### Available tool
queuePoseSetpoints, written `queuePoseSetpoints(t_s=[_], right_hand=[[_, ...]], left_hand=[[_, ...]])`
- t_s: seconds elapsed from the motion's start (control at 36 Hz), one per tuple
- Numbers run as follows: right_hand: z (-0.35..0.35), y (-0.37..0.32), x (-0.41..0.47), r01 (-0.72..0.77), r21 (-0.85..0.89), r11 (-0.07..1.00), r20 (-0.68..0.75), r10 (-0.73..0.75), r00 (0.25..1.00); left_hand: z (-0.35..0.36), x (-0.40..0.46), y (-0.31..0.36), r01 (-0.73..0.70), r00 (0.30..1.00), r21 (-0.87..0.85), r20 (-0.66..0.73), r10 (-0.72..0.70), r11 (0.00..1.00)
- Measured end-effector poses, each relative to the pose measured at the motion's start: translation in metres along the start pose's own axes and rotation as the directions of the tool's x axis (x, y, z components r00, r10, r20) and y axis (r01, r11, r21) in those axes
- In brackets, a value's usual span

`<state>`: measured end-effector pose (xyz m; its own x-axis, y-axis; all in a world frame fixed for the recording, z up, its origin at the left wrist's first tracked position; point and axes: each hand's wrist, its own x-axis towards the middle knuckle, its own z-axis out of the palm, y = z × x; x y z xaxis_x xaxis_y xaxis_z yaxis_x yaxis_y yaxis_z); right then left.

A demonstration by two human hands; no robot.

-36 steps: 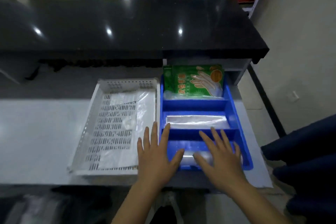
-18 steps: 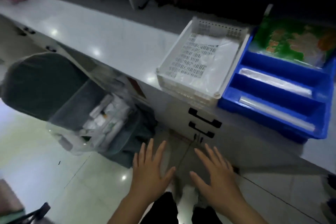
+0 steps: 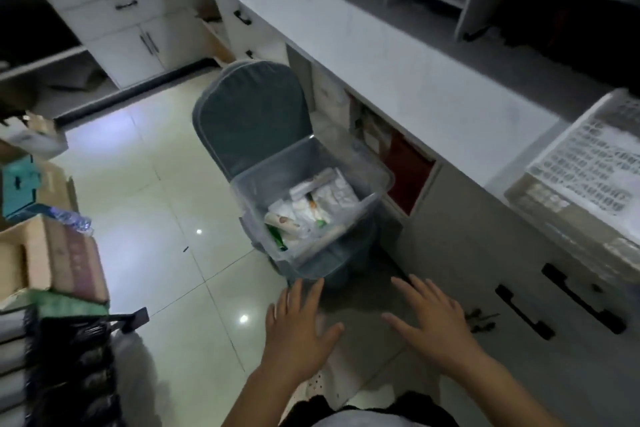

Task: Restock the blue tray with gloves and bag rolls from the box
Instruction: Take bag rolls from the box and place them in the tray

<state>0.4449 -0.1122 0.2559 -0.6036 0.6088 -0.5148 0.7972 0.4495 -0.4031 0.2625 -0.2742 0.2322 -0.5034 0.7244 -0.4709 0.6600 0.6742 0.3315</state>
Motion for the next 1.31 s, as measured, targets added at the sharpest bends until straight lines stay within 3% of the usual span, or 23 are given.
queuePoseSetpoints(t_s=[0.22, 0.42, 0.64, 0.83, 0.92, 1.08, 1.17, 1.31], right_hand=[[0.002, -0.071, 0.049, 0.054, -0.069, 0.996, 0.042, -0.051, 0.998], [-0.011, -0.089, 0.112, 0.016, -0.098, 0.995, 0.047, -0.012, 0.999], [-0.034, -0.095, 0.231, 0.131, -0.105, 0.986, 0.079, -0.123, 0.989], [-0.033, -0.085, 0.36, 0.188, -0.226, 0.956, 0.264, -0.126, 0.956], [-0.016, -0.071, 0.403, 0.242, -0.322, 0.915, 0.341, -0.126, 0.931], [0.019, -0.039, 0.444, 0.289, -0.393, 0.873, 0.393, -0.125, 0.911], [0.031, -0.031, 0.452, 0.277, -0.388, 0.879, 0.383, -0.12, 0.916], [0.033, -0.028, 0.448, 0.366, -0.397, 0.841, 0.276, -0.271, 0.922]], left_hand=[[-0.02, 0.033, -0.077, 0.136, 0.989, -0.113, 0.077, -0.127, 0.984], [-0.032, 0.086, -0.094, 0.176, 0.978, -0.126, 0.133, -0.159, 0.976], [-0.066, 0.175, -0.1, 0.247, 0.963, -0.115, 0.141, -0.23, 0.962], [-0.095, 0.254, -0.087, 0.352, 0.936, -0.354, 0.149, -0.32, 0.866], [-0.088, 0.291, -0.08, 0.416, 0.91, -0.488, 0.229, -0.347, 0.768], [-0.055, 0.361, -0.081, 0.582, 0.806, -0.664, 0.392, -0.444, 0.47], [-0.031, 0.397, -0.088, 0.61, 0.755, -0.736, 0.428, -0.496, 0.294], [0.007, 0.443, -0.107, 0.616, 0.621, -0.787, 0.507, -0.598, -0.027]])
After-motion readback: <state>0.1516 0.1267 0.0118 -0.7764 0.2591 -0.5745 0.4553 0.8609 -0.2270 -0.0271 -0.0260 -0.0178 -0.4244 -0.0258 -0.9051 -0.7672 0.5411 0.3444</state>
